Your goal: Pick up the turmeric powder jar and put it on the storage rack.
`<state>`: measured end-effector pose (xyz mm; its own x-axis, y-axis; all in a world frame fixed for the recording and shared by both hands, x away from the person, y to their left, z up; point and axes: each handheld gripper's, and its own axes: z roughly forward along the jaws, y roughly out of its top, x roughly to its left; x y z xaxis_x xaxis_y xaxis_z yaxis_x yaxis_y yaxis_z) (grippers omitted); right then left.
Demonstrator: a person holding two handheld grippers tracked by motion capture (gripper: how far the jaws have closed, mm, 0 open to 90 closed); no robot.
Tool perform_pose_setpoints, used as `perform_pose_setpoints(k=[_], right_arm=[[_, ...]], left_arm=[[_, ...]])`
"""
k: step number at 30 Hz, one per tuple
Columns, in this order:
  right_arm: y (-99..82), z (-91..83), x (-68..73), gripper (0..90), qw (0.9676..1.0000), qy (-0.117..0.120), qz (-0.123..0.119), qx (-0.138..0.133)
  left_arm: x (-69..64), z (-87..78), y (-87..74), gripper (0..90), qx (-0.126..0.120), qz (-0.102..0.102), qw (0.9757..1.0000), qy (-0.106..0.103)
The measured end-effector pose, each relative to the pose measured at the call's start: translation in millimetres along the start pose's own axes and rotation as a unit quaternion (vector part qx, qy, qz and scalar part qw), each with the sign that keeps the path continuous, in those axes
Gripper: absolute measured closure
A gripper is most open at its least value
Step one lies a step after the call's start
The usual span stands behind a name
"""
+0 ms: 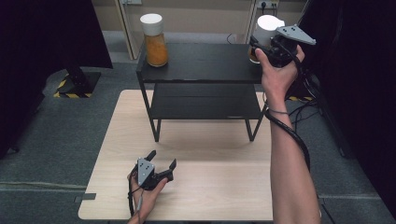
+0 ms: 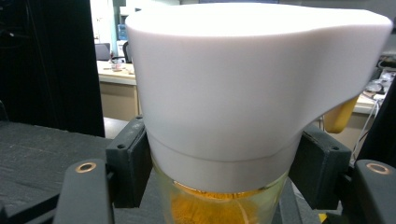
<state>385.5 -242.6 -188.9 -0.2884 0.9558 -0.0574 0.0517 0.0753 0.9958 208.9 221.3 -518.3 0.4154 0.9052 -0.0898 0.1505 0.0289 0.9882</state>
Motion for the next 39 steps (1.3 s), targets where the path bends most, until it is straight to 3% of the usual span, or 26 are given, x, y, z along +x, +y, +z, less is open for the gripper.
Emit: perform_pose_setpoints(k=[23, 39], right_arm=[[-3.0, 5.6, -0.6, 30.4, 0.9999, -0.001, -0.004, 0.012], [-0.4, 10.8, -5.5, 28.1, 0.9996, 0.000, 0.015, 0.024]], left_arm=[[-0.2, 0.1, 0.3, 11.1, 0.001, 0.002, 1.0000, 0.000], [-0.2, 0.1, 0.1, 11.1, 0.000, 0.002, 1.0000, -0.001]])
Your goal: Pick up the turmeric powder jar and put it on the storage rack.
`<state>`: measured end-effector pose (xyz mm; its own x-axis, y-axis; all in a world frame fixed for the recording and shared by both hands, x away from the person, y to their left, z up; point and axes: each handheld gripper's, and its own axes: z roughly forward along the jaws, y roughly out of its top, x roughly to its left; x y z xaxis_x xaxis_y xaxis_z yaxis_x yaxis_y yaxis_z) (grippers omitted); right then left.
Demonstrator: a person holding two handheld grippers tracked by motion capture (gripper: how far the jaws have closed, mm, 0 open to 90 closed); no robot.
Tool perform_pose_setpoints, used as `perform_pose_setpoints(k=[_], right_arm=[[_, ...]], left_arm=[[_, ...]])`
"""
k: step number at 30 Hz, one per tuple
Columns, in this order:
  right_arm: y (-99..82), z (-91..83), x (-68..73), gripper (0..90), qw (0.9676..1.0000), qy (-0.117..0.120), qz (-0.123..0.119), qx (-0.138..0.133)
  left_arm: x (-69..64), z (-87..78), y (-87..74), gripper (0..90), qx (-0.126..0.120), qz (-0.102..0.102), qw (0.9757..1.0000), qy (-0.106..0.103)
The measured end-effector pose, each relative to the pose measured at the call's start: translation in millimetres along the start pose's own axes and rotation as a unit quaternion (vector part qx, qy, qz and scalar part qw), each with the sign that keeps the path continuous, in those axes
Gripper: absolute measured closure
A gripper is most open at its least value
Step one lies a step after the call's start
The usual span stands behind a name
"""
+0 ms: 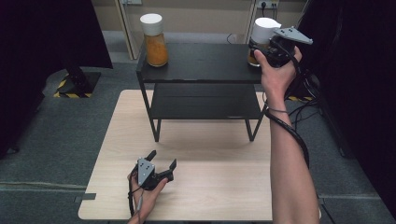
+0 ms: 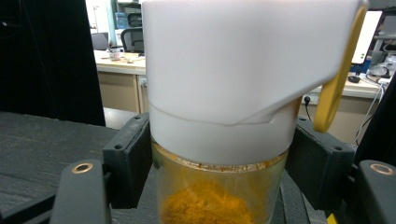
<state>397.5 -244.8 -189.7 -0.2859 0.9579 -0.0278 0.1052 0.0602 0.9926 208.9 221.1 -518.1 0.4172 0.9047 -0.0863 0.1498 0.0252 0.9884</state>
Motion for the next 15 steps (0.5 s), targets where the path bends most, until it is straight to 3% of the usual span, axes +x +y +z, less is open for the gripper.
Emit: perform_pose_setpoints(k=[10, 15], right_arm=[[1.5, -4.4, 2.0, 9.9, 0.9998, 0.009, 0.016, 0.003], [0.9, -9.5, 1.8, 7.0, 0.9999, 0.010, 0.011, 0.005]], left_arm=[[-0.2, 0.1, 0.0, 11.1, 0.000, 0.000, 1.0000, -0.001], [-0.3, 0.2, 0.0, 11.2, 0.000, 0.000, 1.0000, -0.001]])
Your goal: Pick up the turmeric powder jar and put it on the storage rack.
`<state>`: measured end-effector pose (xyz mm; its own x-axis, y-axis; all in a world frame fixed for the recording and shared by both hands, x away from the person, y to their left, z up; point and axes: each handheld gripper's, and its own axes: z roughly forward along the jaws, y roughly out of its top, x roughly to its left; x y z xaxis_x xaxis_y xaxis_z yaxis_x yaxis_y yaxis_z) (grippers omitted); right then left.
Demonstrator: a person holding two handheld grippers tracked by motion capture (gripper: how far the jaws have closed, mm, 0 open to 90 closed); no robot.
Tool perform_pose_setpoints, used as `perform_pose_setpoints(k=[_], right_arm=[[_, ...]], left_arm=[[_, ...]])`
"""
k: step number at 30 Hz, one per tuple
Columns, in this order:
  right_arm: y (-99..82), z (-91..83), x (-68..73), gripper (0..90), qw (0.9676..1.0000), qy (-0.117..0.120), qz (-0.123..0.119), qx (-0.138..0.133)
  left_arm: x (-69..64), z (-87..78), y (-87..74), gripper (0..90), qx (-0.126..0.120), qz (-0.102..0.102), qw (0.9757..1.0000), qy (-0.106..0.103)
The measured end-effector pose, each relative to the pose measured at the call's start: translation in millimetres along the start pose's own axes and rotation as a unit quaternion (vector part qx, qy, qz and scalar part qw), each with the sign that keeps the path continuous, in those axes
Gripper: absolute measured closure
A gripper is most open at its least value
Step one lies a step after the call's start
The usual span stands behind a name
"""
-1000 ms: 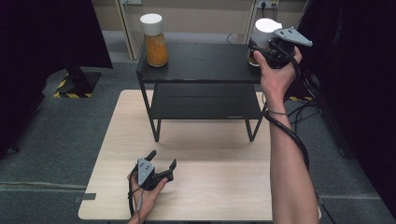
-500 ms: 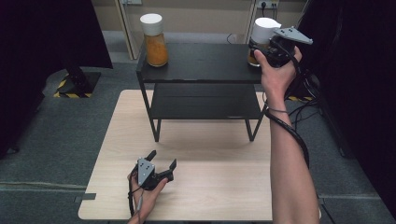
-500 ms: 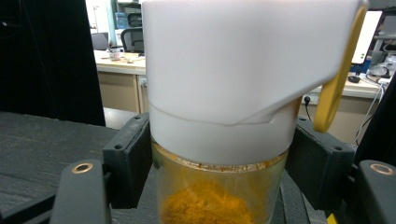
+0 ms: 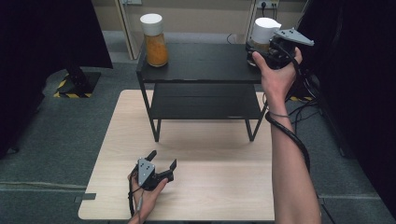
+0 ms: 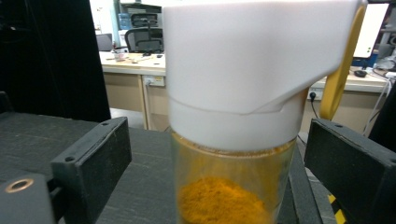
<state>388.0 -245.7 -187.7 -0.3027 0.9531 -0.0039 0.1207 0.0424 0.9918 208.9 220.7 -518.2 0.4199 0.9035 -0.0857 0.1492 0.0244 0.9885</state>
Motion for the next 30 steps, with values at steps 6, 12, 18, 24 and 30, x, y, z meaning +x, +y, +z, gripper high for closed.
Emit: perform_pose_setpoints(k=[6, 12, 18, 24, 30], right_arm=[[-1.2, -9.8, -1.2, 6.1, 0.9999, 0.007, -0.005, -0.006], [-1.6, -20.4, 1.4, 5.1, 0.9999, 0.005, -0.016, -0.001], [-5.2, -28.9, 1.6, 4.8, 0.9998, 0.009, -0.015, -0.007], [-7.3, -34.9, 5.3, 4.3, 0.9998, 0.005, -0.020, 0.000], [-10.2, -40.2, 7.5, 4.1, 0.9996, 0.011, -0.024, 0.001]], left_arm=[[-0.6, 0.2, 0.1, 11.1, 0.000, 0.002, 1.0000, 0.001], [-1.5, 0.1, 0.0, 11.2, 0.000, 0.005, 1.0000, 0.001], [-1.7, 0.2, 0.1, 11.2, 0.000, 0.006, 1.0000, 0.000], [-1.8, 0.2, 0.1, 11.1, 0.000, 0.007, 1.0000, 0.000], [-1.9, 0.3, 0.1, 11.1, 0.001, 0.007, 1.0000, 0.000]])
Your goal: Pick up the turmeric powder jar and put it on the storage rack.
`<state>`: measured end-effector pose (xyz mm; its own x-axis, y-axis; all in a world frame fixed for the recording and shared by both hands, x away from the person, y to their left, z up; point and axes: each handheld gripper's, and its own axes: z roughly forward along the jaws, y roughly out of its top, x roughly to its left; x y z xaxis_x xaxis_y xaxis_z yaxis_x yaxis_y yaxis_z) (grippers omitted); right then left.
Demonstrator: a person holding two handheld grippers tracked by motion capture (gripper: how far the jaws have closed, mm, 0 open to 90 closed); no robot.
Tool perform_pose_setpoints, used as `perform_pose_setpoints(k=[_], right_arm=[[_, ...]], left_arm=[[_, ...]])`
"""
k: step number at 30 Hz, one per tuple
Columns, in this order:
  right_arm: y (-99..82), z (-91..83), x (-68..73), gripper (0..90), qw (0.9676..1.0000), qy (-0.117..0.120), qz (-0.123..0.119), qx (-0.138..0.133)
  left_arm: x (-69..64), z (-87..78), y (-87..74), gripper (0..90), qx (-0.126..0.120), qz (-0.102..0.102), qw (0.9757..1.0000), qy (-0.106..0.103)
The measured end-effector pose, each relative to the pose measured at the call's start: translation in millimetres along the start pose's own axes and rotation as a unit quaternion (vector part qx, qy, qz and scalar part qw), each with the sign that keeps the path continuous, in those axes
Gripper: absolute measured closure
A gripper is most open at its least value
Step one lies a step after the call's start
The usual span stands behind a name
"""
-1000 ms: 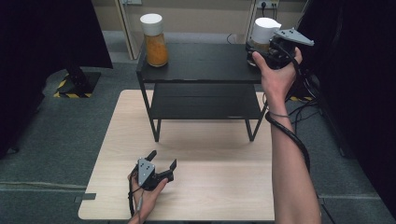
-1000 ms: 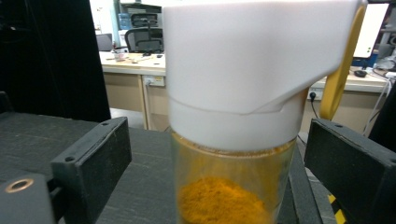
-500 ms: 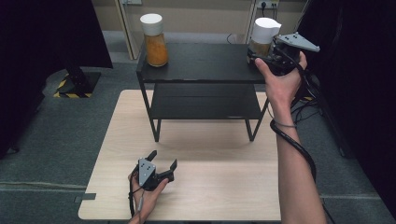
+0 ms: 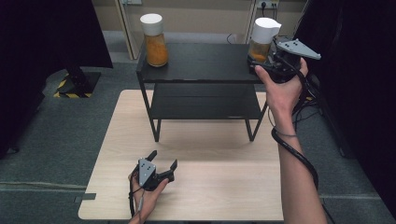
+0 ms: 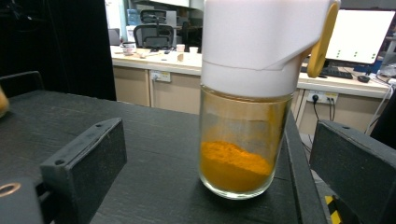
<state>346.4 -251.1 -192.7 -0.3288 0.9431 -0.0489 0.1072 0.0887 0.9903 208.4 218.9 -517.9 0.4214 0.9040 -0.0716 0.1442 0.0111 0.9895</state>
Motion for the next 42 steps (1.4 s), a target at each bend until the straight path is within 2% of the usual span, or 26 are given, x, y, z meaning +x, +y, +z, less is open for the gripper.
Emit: perform_pose_setpoints(k=[10, 42], right_arm=[[-3.7, -9.7, 5.4, 3.8, 0.9999, -0.002, -0.010, -0.003], [-38.5, -38.7, 14.7, 3.9, 0.9991, 0.026, -0.021, -0.026]], left_arm=[[-0.2, 0.1, 0.1, 11.2, 0.000, 0.001, 1.0000, 0.000], [-0.9, 0.2, 0.1, 11.1, 0.000, 0.001, 1.0000, 0.001]])
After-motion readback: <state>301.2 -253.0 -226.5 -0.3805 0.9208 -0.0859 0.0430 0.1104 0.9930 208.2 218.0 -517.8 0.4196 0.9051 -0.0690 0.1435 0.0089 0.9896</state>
